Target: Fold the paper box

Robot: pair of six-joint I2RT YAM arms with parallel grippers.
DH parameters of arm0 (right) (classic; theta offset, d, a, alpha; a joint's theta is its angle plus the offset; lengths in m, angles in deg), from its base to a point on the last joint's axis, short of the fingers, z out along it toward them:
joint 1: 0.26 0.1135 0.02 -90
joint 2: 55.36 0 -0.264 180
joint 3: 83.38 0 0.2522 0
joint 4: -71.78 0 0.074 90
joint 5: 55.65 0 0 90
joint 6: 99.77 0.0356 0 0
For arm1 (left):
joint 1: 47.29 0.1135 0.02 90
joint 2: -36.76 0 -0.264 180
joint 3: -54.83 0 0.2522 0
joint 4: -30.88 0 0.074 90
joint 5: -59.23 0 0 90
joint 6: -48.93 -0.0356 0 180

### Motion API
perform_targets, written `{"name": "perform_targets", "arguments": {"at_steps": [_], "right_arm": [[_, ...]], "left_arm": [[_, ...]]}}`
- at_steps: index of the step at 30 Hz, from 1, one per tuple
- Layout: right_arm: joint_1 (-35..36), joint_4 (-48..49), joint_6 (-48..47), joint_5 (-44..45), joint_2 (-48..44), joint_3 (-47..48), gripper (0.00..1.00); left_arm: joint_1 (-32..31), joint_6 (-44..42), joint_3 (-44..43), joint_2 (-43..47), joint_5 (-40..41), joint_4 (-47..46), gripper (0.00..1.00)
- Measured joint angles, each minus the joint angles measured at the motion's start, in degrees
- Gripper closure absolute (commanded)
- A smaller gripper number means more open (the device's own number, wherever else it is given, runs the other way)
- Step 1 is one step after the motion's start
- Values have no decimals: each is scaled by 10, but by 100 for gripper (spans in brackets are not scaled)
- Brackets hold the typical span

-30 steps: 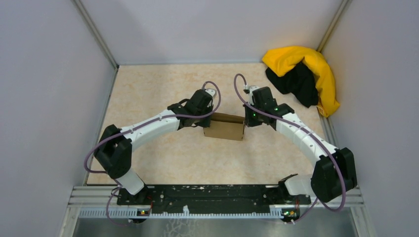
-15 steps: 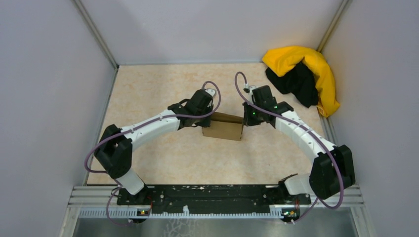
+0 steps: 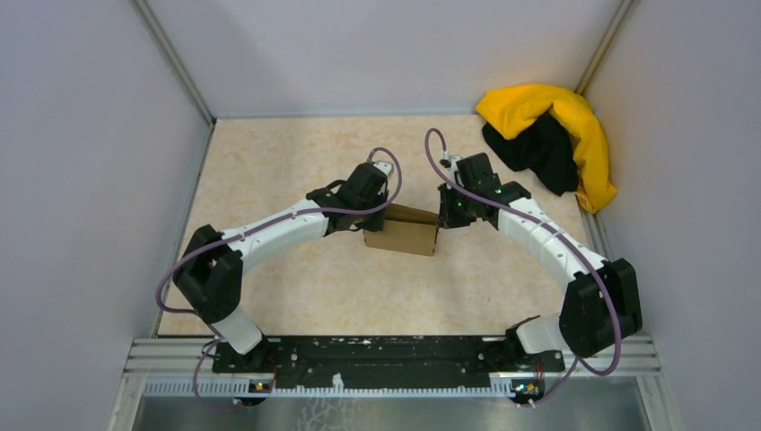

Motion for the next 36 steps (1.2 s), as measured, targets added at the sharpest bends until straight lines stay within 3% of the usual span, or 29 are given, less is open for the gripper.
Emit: {"name": "perform_targets", "arguments": {"at_steps": [36], "right_arm": [[0,5,30,-22,12,3,100]], "left_arm": [[0,5,6,-5,-11,-21,89]]}}
